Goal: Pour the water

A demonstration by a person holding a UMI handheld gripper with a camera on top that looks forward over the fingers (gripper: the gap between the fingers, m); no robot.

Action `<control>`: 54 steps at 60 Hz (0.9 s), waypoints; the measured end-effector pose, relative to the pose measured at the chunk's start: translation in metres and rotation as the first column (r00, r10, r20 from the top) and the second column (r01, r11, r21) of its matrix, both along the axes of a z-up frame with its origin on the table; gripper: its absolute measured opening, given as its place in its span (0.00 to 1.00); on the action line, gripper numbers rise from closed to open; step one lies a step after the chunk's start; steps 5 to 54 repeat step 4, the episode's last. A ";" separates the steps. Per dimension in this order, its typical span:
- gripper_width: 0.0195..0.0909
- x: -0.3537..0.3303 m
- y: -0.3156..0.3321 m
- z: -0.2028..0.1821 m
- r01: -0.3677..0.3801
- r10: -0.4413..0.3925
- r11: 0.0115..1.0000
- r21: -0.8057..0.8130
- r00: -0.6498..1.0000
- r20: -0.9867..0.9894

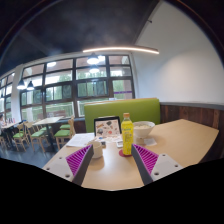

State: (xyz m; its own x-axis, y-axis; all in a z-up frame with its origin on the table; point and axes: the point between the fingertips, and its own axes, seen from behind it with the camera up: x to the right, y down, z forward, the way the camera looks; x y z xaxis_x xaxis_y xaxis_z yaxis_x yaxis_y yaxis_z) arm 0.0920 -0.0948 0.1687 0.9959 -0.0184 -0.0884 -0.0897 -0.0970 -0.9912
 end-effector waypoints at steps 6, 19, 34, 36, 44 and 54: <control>0.90 -0.007 -0.020 -0.007 -0.006 0.006 1.000 -0.001 1.000 -0.026; 0.90 -0.007 -0.020 -0.007 -0.006 0.006 1.000 -0.001 1.000 -0.026; 0.90 -0.007 -0.020 -0.007 -0.006 0.006 1.000 -0.001 1.000 -0.026; 0.90 -0.007 -0.020 -0.007 -0.006 0.006 1.000 -0.001 1.000 -0.026; 0.90 -0.007 -0.020 -0.007 -0.006 0.006 1.000 -0.001 1.000 -0.026; 0.90 -0.007 -0.020 -0.007 -0.006 0.006 1.000 -0.001 1.000 -0.026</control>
